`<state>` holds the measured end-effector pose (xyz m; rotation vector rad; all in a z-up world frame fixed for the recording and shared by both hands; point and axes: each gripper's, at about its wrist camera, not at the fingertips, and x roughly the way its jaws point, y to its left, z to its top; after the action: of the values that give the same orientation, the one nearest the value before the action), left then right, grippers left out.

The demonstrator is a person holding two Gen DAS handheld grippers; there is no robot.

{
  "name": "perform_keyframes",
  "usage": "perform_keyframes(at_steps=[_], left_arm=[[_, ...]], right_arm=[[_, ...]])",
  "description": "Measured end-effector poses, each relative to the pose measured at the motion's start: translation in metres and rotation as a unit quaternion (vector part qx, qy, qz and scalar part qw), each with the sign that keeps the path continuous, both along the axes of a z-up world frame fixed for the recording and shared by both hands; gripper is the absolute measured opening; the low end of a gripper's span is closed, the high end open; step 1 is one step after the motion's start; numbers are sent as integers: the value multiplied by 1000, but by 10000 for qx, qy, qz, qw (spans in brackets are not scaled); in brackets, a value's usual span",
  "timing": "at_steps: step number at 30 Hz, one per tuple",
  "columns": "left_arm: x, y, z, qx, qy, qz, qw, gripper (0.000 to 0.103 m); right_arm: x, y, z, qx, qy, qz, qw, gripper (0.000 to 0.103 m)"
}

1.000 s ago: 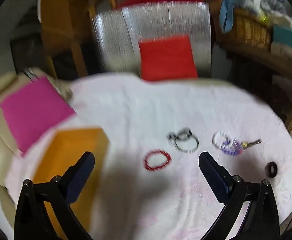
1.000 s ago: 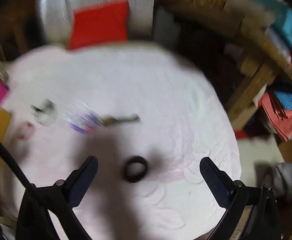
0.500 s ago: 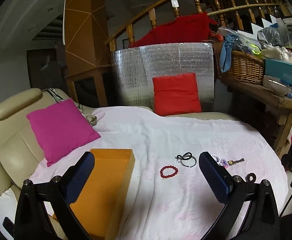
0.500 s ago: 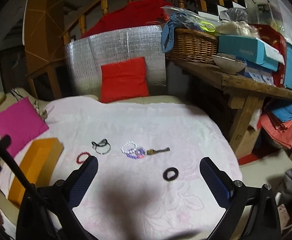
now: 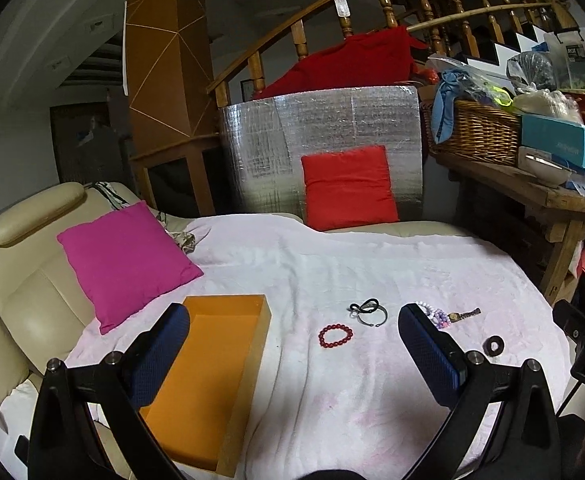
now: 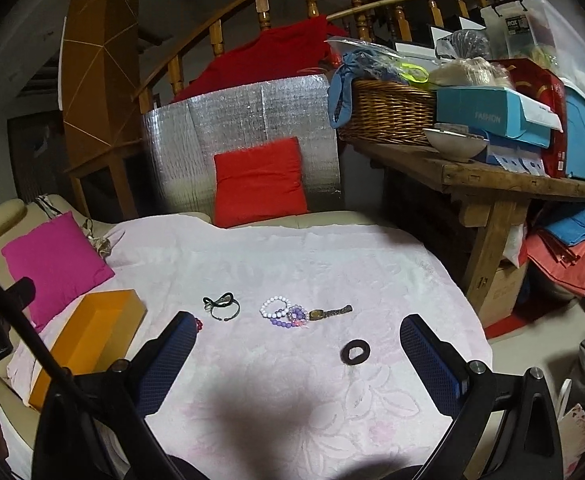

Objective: Organize jewelry

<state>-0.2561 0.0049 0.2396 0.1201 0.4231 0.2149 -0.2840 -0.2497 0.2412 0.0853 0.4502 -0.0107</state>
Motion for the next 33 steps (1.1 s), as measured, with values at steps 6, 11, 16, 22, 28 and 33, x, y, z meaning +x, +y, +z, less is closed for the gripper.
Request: perform_keyframes(at_steps=[6,11,16,22,28,33], left_arm=[[4,-2,1,59,105,88,9999,103],[4,0,2,36,117,147,9998,103],[3,-1,1,77,85,187,9998,103],[-1,5,-3,24,29,195,9998,103],[-1,12,-6,-8,-4,238,9997,103],[-1,13,-7,15,3,256,9997,103]], right_arm=[[-4,3,-4,58,-55,-10,10000,103],[-7,11,-9,-27,-84,19,10000,103],[-7,15,-14,2,-83,57,9999,103],[-6,22,-19,-42,-72,126,9999,103],[-3,26,-21,-16,-31,178,9998,103],[-2,28,-21,-15,-16,187,9998,103]])
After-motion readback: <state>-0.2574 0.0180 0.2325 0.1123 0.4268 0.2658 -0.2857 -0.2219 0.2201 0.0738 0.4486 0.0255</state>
